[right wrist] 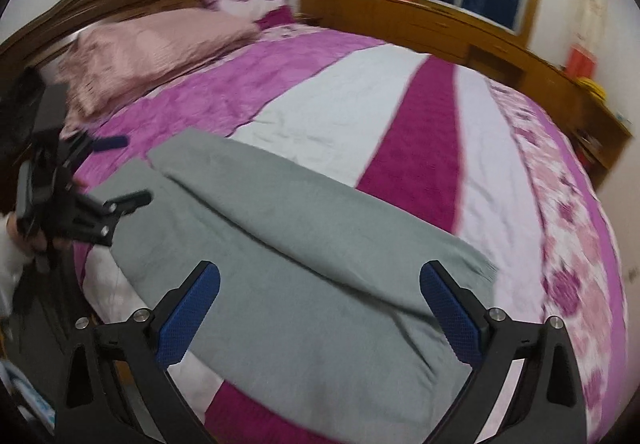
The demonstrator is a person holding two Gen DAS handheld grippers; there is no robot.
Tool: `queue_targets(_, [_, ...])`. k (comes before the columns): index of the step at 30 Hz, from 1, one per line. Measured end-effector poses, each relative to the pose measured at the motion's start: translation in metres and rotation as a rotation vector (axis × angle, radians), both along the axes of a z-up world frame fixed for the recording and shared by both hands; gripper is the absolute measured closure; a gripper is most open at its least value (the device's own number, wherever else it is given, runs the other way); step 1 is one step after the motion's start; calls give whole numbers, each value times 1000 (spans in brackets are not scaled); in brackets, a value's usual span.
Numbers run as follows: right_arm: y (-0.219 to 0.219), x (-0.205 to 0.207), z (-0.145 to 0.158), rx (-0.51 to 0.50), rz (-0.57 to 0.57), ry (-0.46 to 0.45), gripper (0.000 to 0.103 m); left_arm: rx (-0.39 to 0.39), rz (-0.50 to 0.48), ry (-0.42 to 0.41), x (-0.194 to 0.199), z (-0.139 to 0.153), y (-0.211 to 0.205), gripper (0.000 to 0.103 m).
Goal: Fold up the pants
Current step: 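Move both grippers to one long edge of the grey sweatpants and close them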
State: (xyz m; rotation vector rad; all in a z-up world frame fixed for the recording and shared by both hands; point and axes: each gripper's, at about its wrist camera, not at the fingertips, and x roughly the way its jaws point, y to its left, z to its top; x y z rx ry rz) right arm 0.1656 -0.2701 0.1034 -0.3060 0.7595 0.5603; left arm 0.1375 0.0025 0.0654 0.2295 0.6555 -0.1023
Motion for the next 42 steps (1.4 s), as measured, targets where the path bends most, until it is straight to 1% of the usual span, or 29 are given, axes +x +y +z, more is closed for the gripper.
queue_targets(4, [4, 30, -19, -19, 54, 52, 7, 2, 1, 16, 26, -8, 3, 0])
queue_targets(7, [2, 58, -31, -48, 48, 88, 7, -27, -18, 47, 50, -13, 7, 0])
queue_targets(9, [-1, 79, -39, -59, 37, 115, 7, -12, -33, 56, 64, -15, 6, 0])
queue_targets(10, [-4, 90, -44, -63, 31, 134, 7, 7, -43, 61, 73, -16, 5, 0])
queue_targets(12, [-8, 111, -52, -57, 39, 167, 10, 44, -87, 87, 95, -18, 0, 0])
queue_targets(15, [-9, 139, -66, -59, 62, 207, 17, 96, -149, 132, 125, -24, -10, 0])
queue_targets(17, [-7, 153, -75, -85, 93, 219, 26, 149, -191, 183, 149, -35, -20, 0])
queue_targets(20, [3, 173, -90, -108, 165, 233, 32, 196, -250, 209, 174, -49, -33, 2])
queue_targets(21, [6, 179, -95, -111, 178, 240, 33, 207, -269, 215, 183, -53, -38, 3])
queue_targets(22, [7, 185, -99, -113, 185, 246, 33, 211, -287, 218, 191, -57, -41, 5])
queue_targets(25, [11, 213, -113, -117, 182, 261, 33, 221, -338, 242, 213, -70, -47, 5])
queue_targets(27, [15, 227, -121, -124, 195, 285, 33, 232, -333, 267, 226, -80, -45, 5])
queue_targets(28, [17, 231, -124, -137, 211, 295, 33, 221, -337, 302, 231, -87, -42, 6])
queue_targets(29, [21, 236, -129, -178, 240, 308, 34, 213, -351, 323, 233, -91, -39, 6])
queue_targets(30, [24, 239, -132, -212, 259, 315, 34, 218, -369, 329, 233, -95, -36, 6])
queue_targets(31, [25, 243, -136, -241, 280, 333, 36, 230, -384, 325, 232, -98, -34, 6])
queue_targets(32, [25, 249, -139, -253, 293, 370, 37, 233, -391, 326, 233, -100, -31, 6])
queue_targets(34, [23, 258, -142, -234, 302, 444, 39, 203, -389, 355, 237, -103, -25, 6])
queue_targets(36, [27, 261, -142, -244, 333, 478, 48, 151, -400, 398, 243, -106, -20, 15])
queue_targets(37, [29, 260, -140, -246, 353, 486, 60, 106, -430, 428, 244, -108, -19, 33])
queue_targets(38, [33, 258, -138, -241, 377, 494, 76, 70, -443, 445, 244, -108, -18, 46])
queue_targets(39, [35, 256, -137, -241, 392, 497, 82, 52, -442, 448, 243, -108, -17, 51])
queue_targets(40, [37, 255, -135, -248, 402, 496, 87, 21, -440, 451, 242, -106, -15, 64])
queue_targets(41, [39, 252, -133, -259, 412, 491, 91, -10, -427, 452, 242, -104, -11, 72])
queue_targets(42, [40, 251, -132, -269, 414, 479, 93, -18, -417, 447, 241, -102, -8, 76])
